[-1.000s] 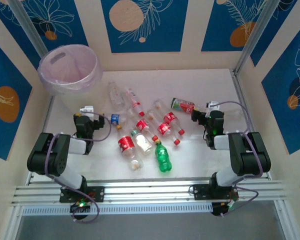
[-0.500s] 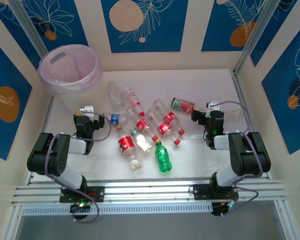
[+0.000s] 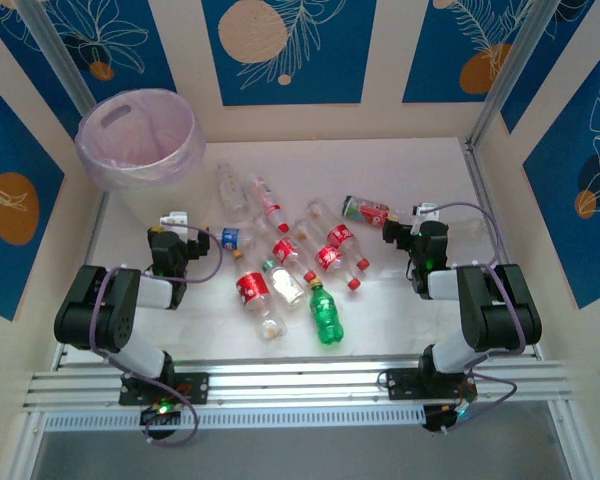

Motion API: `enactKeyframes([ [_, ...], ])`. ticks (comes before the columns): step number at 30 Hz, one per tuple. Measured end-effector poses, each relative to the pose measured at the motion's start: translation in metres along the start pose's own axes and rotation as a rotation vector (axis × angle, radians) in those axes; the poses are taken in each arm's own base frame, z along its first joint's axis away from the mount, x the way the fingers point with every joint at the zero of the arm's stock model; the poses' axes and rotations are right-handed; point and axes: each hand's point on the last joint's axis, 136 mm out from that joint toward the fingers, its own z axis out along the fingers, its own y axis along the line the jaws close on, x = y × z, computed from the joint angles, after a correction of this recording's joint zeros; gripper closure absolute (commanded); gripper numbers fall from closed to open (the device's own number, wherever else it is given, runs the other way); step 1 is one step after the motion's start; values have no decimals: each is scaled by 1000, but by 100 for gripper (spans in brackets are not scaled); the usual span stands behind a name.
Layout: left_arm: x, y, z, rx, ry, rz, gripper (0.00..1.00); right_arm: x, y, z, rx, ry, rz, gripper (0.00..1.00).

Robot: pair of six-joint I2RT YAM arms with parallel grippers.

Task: Put the plastic bottles in the bin

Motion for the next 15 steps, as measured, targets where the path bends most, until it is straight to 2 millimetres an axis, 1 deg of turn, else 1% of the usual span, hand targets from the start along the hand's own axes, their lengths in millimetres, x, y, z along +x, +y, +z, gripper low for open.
enactKeyframes([
  [3, 0, -1, 0, 6, 2, 0, 0, 0, 0, 0, 0, 0, 0, 0],
  [5, -1, 0, -4, 10, 19, 3, 0, -1, -1, 0, 1, -1, 1, 0],
  [6, -4, 1, -7, 11, 22, 3, 0, -1, -1, 0, 1, -2, 2, 0],
  [7, -12, 2, -12, 12, 13, 1, 0, -1, -1, -1, 0, -3, 2, 0],
  [9, -36, 6, -25, 8, -32, -13, 0, -3, 0, -1, -4, -7, 1, 0],
  [12, -78, 15, -49, -4, -111, -50, 0, -3, 6, -4, -17, 21, -18, 1],
  [13, -91, 18, -57, -7, -133, -63, 0, -6, 9, -6, -19, 47, -24, 1],
  [14, -102, 20, -66, -7, -151, -79, 0, -17, 11, -7, -24, 61, -25, 1],
  [15, -109, 22, -73, -9, -160, -91, 0, -31, 14, -10, -31, 67, -21, 1],
])
